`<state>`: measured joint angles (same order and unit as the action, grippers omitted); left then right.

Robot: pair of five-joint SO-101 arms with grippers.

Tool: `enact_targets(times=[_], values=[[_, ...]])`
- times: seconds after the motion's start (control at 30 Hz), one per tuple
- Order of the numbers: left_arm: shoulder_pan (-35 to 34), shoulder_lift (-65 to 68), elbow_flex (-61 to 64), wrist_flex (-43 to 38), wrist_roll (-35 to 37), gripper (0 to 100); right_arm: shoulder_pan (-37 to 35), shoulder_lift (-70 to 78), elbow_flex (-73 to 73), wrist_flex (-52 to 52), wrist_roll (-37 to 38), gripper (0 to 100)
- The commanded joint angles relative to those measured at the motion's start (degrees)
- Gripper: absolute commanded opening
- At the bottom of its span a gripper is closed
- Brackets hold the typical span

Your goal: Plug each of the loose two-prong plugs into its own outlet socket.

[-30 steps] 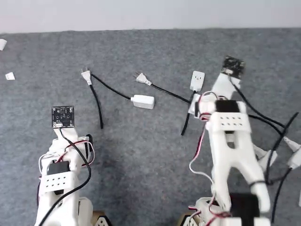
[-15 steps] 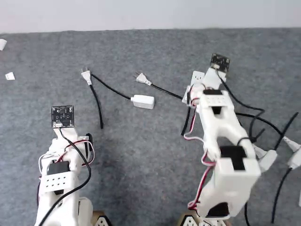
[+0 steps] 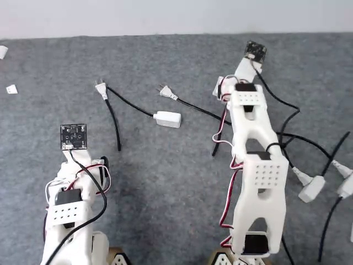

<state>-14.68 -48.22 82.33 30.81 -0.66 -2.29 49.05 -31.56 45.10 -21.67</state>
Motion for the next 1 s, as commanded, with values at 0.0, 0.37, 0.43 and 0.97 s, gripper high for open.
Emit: enact_targets(times=[0.0, 0.37, 0.43, 0.97], values=[[-0.44, -0.62, -3.21, -1.58, 0.53, 17, 1.63, 2.86, -10.73, 3.82, -0.44, 19.0], [-0.44, -0.62, -3.21, -1.58, 0.53, 17, -0.13, 13.85, -32.88, 20.09, 8.88, 0.1], [-0.44, -0.62, -3.21, -1.58, 0.53, 17, -0.13, 14.55, -36.48, 25.01, 10.46, 2.6], [-0.44, -0.62, -3.12, -2.73, 0.53, 17, -2.33, 14.90, -62.77, 58.24, 9.85, 0.8]])
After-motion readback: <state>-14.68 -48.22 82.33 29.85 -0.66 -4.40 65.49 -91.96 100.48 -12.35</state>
